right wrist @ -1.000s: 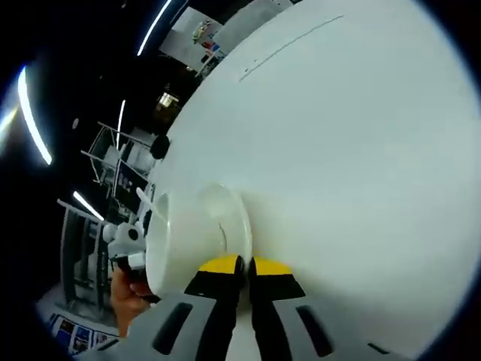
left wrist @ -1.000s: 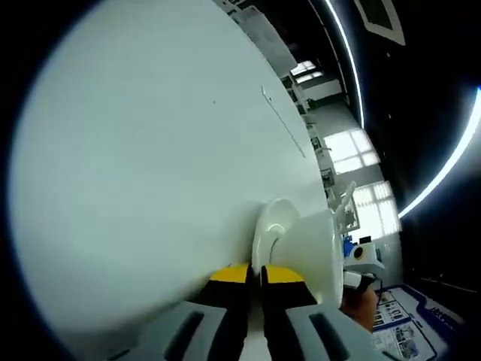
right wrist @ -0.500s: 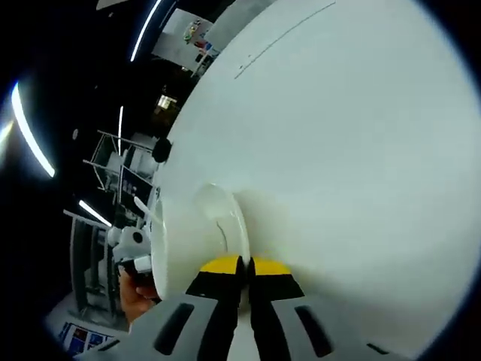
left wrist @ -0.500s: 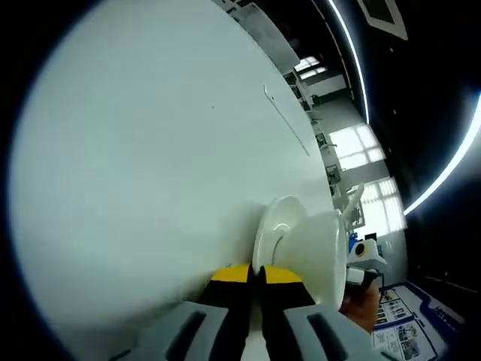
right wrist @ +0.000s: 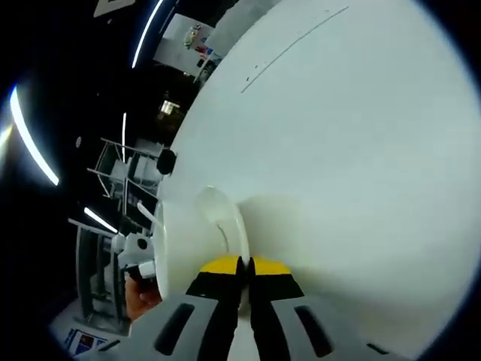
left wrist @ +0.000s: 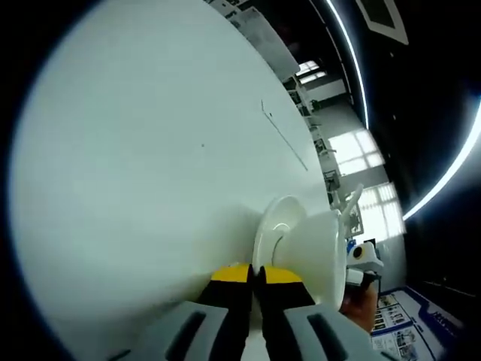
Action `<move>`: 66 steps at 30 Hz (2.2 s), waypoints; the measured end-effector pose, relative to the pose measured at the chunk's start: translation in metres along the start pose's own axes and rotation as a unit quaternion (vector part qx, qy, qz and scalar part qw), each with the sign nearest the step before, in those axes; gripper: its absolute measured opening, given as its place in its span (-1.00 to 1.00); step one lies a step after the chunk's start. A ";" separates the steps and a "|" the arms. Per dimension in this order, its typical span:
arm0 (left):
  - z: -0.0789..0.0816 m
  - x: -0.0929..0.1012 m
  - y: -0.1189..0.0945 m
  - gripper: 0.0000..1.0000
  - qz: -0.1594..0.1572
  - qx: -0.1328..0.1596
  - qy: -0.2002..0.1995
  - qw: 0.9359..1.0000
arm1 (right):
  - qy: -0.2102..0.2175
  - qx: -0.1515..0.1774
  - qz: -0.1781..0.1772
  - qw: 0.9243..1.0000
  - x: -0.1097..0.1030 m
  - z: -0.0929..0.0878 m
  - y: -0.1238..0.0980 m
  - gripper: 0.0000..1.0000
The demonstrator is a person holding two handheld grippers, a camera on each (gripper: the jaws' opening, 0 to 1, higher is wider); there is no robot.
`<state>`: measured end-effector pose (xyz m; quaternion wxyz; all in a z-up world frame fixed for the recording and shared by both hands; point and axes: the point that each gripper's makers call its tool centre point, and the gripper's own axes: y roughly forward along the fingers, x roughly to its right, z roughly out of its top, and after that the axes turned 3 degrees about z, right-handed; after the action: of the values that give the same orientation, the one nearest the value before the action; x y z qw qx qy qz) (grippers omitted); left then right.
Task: Tidy tabletop coffee trays, cups and spoons，present forward
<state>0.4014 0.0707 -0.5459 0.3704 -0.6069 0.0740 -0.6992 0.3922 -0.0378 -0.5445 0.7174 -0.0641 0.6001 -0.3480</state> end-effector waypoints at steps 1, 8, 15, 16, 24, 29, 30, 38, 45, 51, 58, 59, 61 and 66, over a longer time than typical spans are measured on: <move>0.002 0.000 0.001 -0.88 0.000 0.001 0.001 1.000 | -0.001 0.001 0.000 1.000 0.000 0.003 0.001 -0.91; 0.030 0.003 0.013 -0.88 0.009 0.011 0.017 1.000 | -0.004 0.009 -0.006 1.000 0.000 0.034 0.014 -0.91; 0.065 0.008 0.023 -0.88 0.009 0.025 0.006 1.000 | -0.008 0.016 -0.005 1.000 -0.004 0.066 0.025 -0.91; 0.070 0.009 0.025 -0.88 0.010 0.026 0.006 1.000 | -0.007 0.015 -0.005 1.000 -0.004 0.069 0.026 -0.91; 0.101 0.011 0.037 -0.89 0.013 0.037 -0.006 0.999 | -0.018 0.017 -0.008 1.000 -0.004 0.111 0.038 -0.91; 0.112 0.007 0.049 -0.89 0.018 0.043 -0.016 0.999 | -0.020 0.016 -0.018 1.000 0.006 0.132 0.049 -0.91; 0.115 0.006 0.051 -0.89 0.019 0.045 -0.020 0.999 | -0.015 0.015 -0.018 1.000 0.008 0.133 0.051 -0.91; 0.118 -0.003 0.059 -0.89 0.036 0.048 -0.021 0.998 | 0.012 0.013 -0.013 1.000 0.024 0.134 0.062 -0.91; 0.115 -0.007 0.064 -0.89 0.040 0.052 -0.027 0.997 | 0.006 0.017 -0.022 1.000 0.028 0.133 0.066 -0.91; 0.114 -0.011 0.068 -0.88 0.043 0.054 -0.036 0.997 | 0.007 0.019 -0.023 1.000 0.027 0.124 0.066 -0.91; 0.115 -0.012 0.069 -0.86 0.038 0.065 -0.039 0.996 | -0.002 0.029 -0.020 0.999 0.024 0.118 0.065 -0.89; 0.116 -0.011 0.069 -0.86 0.033 0.070 -0.037 0.996 | -0.002 0.031 -0.017 0.999 0.024 0.117 0.065 -0.89; 0.117 -0.011 0.069 -0.85 0.027 0.077 -0.033 0.996 | -0.008 0.042 -0.012 0.999 0.022 0.117 0.065 -0.88; 0.123 -0.011 0.067 -0.83 0.026 0.098 -0.003 0.995 | -0.057 0.062 -0.021 0.996 0.017 0.117 0.065 -0.79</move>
<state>0.5412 0.0721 -0.5606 0.4465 -0.5674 0.0198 -0.6916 0.5260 -0.0375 -0.5598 0.7458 -0.0513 0.5337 -0.3953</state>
